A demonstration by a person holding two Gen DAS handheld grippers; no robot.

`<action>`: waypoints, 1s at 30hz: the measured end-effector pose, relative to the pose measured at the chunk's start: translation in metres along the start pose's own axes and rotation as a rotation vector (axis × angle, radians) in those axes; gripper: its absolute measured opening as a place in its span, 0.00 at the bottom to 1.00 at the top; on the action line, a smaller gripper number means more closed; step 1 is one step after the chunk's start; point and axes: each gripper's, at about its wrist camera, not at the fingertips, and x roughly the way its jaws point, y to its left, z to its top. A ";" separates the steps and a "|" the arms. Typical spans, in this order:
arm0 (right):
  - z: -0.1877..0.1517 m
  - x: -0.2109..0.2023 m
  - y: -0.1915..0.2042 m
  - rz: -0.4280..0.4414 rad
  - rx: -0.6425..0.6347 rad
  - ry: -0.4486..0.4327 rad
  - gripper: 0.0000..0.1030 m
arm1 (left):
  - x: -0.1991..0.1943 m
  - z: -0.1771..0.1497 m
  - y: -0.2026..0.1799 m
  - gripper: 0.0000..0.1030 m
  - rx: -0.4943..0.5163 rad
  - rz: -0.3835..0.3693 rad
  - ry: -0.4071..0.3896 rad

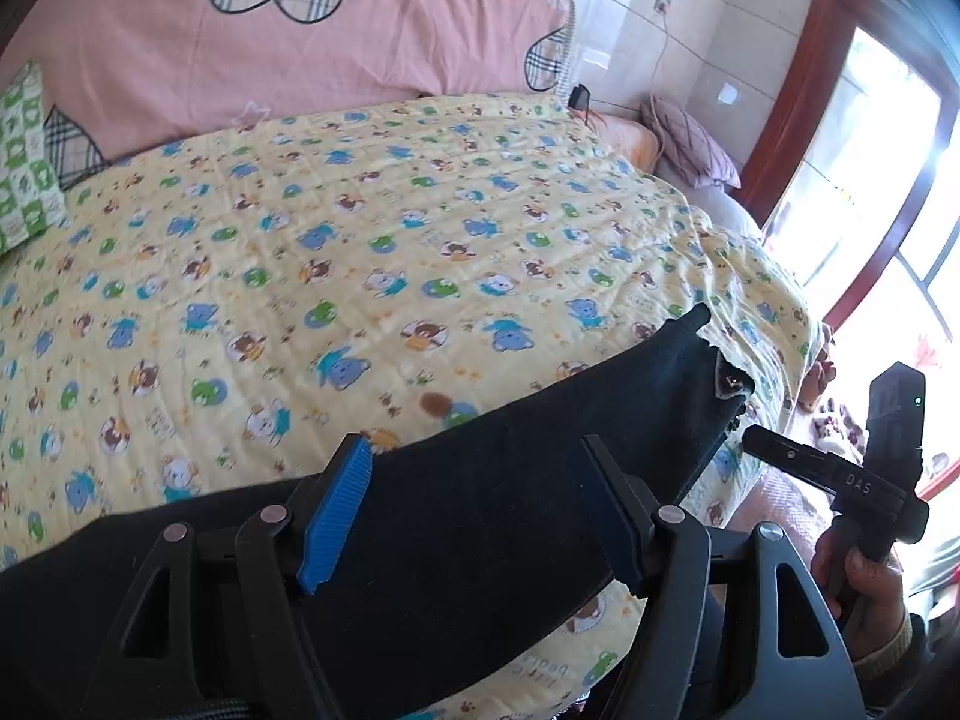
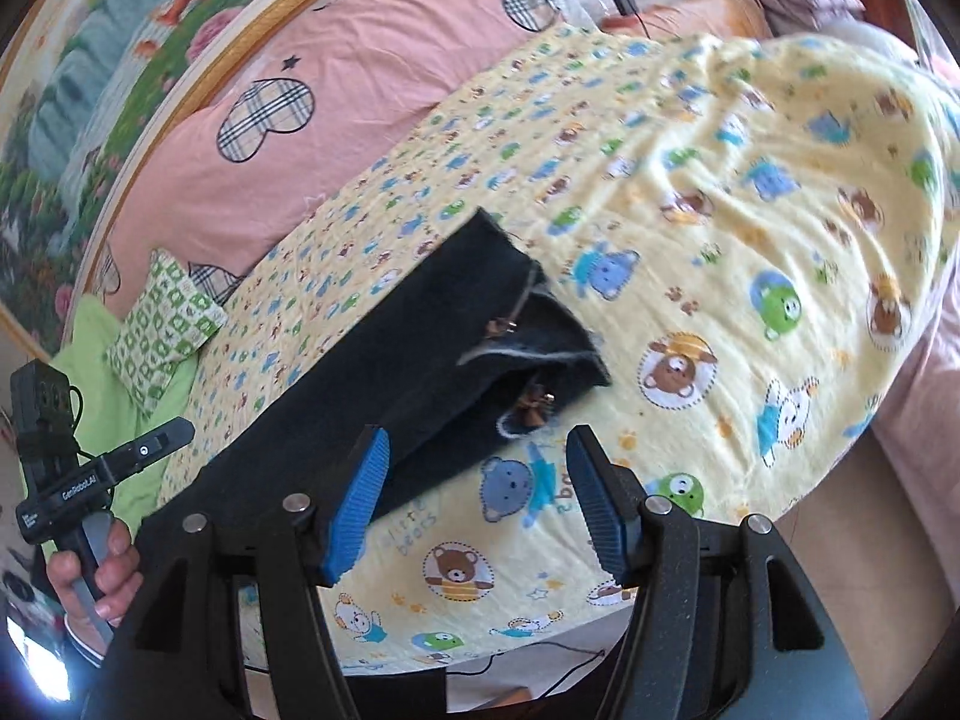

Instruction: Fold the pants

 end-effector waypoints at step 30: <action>-0.002 0.026 -0.057 0.286 0.169 -0.047 0.13 | 0.169 0.061 -0.114 0.47 0.345 -0.296 0.441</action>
